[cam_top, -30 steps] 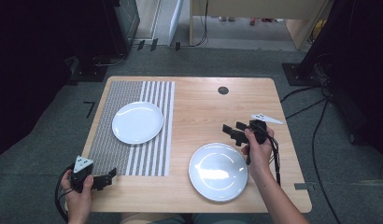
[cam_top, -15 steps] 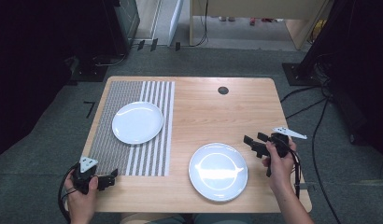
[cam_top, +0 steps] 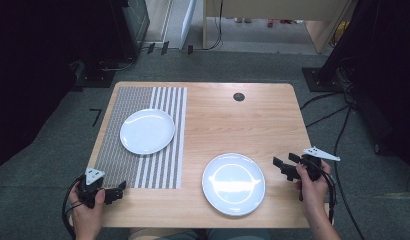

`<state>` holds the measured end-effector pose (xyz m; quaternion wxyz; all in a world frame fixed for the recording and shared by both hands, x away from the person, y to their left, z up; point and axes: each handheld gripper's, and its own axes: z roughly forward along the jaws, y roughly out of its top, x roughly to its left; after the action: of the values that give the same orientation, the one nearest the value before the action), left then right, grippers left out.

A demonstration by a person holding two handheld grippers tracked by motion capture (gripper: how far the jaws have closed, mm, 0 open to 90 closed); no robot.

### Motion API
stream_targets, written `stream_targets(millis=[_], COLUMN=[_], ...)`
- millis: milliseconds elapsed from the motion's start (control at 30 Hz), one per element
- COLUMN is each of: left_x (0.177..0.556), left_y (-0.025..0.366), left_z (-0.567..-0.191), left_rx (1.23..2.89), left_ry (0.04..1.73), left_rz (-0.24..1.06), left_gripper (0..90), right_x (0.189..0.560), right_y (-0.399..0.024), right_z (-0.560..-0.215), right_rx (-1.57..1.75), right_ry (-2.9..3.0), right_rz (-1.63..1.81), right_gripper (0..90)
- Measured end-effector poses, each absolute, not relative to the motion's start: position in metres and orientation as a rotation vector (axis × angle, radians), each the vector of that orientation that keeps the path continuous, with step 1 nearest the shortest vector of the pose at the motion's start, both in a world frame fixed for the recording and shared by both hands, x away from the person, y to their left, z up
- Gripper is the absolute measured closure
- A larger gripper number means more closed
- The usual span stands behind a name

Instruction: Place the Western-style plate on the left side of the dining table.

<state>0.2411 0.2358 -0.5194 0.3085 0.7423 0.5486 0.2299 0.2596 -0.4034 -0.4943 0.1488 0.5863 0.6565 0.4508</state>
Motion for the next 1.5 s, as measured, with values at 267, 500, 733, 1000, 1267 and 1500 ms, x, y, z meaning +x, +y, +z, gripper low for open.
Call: stream_targets(millis=[267, 500, 733, 1000, 1267, 1500], left_x=[0.241, 0.241, 0.241, 0.241, 0.241, 0.241], left_y=[0.236, 0.236, 0.236, 0.236, 0.236, 0.236], left_z=[-0.519, -0.519, -0.519, -0.519, -0.519, -0.519], left_rx=[1.962, 1.962, 1.962, 1.962, 1.962, 1.962], left_ry=[1.45, 1.45, 1.45, 1.451, 1.45, 1.45], left_rz=[0.608, 0.607, 0.607, 0.607, 0.608, 0.608], left_gripper=[0.0, 0.0, 0.0, 0.0, 0.0, 0.0], right_x=[0.245, 0.236, 0.224, 0.212, 0.196, 0.184], right_y=[-0.416, -0.429, -0.44, -0.448, -0.458, -0.463], right_z=[-0.501, -0.506, -0.51, -0.515, -0.521, -0.521], right_rx=[1.688, 1.694, 1.686, 1.692, 1.697, 1.694], right_ry=[1.906, 1.906, 1.921, 1.931, 1.933, 1.918], right_rz=[1.249, 1.202, 1.133, 1.079, 1.039, 1.0], right_gripper=[20.6, 17.9, 15.9, 15.2, 15.1, 15.0])
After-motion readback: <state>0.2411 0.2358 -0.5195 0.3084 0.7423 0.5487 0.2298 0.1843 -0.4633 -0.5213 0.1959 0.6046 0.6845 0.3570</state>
